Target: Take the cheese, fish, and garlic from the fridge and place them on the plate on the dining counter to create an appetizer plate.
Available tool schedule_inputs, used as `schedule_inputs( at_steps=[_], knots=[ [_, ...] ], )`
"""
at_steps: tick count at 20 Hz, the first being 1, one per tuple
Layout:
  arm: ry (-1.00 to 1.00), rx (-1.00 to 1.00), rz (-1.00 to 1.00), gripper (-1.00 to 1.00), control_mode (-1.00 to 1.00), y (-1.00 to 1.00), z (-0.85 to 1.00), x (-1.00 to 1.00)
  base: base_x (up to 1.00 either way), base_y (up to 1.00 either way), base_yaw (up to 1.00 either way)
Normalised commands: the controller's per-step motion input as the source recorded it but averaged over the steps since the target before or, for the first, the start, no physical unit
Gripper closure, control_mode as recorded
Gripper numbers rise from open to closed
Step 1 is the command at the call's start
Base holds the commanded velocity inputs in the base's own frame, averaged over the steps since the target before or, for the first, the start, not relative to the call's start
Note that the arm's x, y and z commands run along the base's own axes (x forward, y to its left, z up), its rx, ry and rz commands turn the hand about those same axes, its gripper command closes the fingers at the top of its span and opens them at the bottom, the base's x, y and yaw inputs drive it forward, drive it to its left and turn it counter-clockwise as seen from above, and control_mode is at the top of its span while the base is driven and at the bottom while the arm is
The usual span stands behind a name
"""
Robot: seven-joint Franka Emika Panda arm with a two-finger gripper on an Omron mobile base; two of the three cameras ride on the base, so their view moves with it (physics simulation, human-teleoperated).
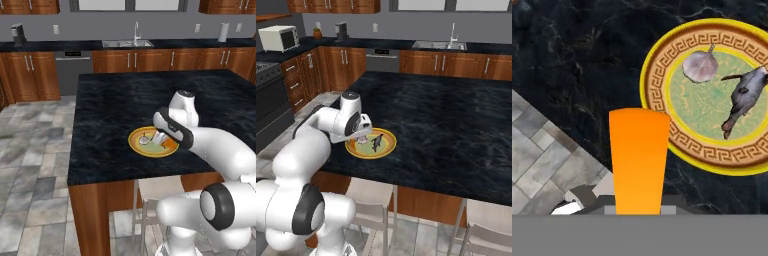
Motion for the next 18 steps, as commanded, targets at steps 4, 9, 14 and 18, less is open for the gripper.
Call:
schedule_inputs(
  at_steps=[4,9,14,18],
  knots=[
    [0.0,-0.01,0.0,1.0,-1.0,0.02,-0.38,0.22,0.0,0.0,0.0],
    [0.0,0.0,0.01,1.0,-1.0,0.0,-0.23,0.36,0.0,0.0,0.0],
    [0.0,0.0,0.02,1.0,-1.0,0.0,-0.25,0.42,0.0,0.0,0.0],
    [0.0,0.0,0.02,1.0,-1.0,0.0,-0.24,0.36,0.0,0.0,0.0]
  ],
)
